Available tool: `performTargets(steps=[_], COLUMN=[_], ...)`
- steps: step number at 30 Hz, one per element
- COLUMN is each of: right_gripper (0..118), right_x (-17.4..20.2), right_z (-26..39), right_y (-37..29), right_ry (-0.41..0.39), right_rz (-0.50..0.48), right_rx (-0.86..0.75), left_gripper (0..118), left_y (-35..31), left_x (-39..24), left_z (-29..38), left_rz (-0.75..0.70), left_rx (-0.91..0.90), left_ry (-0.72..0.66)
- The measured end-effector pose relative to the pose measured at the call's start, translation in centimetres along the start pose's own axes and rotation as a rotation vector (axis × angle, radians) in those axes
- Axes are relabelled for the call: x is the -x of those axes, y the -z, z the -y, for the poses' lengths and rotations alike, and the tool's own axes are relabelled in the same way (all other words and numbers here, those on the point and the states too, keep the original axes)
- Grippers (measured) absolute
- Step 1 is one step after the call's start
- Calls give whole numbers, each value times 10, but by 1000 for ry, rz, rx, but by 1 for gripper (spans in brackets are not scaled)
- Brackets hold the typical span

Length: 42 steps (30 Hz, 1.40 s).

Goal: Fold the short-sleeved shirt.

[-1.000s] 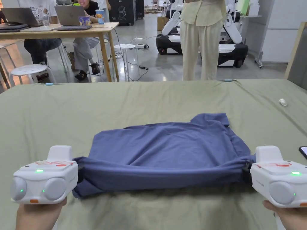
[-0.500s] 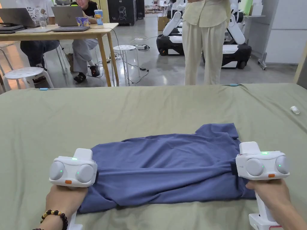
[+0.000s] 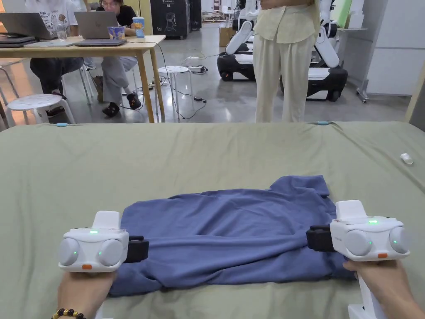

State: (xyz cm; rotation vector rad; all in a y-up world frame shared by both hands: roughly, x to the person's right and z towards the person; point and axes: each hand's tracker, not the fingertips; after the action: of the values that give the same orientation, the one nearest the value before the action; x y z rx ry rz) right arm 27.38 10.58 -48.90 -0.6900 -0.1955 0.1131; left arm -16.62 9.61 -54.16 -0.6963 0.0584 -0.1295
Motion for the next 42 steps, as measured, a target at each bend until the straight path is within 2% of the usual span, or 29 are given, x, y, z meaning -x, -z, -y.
performTargets(steps=[4,5,6,7,8,11,21,22,23,24,25,26,27,29,34,36,38,40,41,42], right_gripper=[100,83,48,21,6,0,0,0,0,0,0,0,0,0,0,0,0,0,0,0], right_x=[8,11,14,17,20,30,38,39,39,39,40,41,41,40,35,34,33,30,27,24], right_z=[24,31,40,47,54,66,61,61,60,60,58,58,59,61,67,67,67,66,66,65], right_y=[-47,-50,-54,-59,-62,-78,-87,-87,-87,-86,-90,-90,-89,-85,-72,-70,-72,-74,-75,-77], right_ry=[-2,-5,-2,-2,-12,-29,-27,-30,-32,-30,-32,-34,-35,-31,-33,-34,-35,-31,-27,-18], right_rz=[-14,-21,-18,-14,-5,-8,-19,-19,-23,-32,-36,-37,-40,-47,-42,-34,-25,-18,-18,-21], right_rx=[-21,-21,-20,-19,-17,-11,-32,-36,-36,-34,-34,-31,-27,-18,0,4,5,3,2,-2], left_gripper=[96,77,43,19,2,0,0,9,30,69,93,109,110,103,98,85,80,45,18,5], left_y=[-41,-49,-56,-58,-62,-70,-71,-67,-63,-58,-52,-45,-39,-26,2,2,-4,-14,-18,-20], left_x=[7,7,8,13,14,24,40,41,40,39,39,39,35,33,25,20,17,11,8,6], left_z=[21,29,37,45,53,71,61,58,55,53,51,49,49,46,55,63,61,59,57,57], left_rz=[3,4,0,-2,-3,5,29,37,44,52,58,64,66,64,87,95,83,85,48,3], left_rx=[-10,-18,-20,-14,-7,3,-1,7,17,26,30,33,40,65,176,162,142,118,92,69], left_ry=[13,16,18,22,23,12,-29,-34,-38,-45,-44,-44,-42,-38,-41,-63,-35,-25,11,44])
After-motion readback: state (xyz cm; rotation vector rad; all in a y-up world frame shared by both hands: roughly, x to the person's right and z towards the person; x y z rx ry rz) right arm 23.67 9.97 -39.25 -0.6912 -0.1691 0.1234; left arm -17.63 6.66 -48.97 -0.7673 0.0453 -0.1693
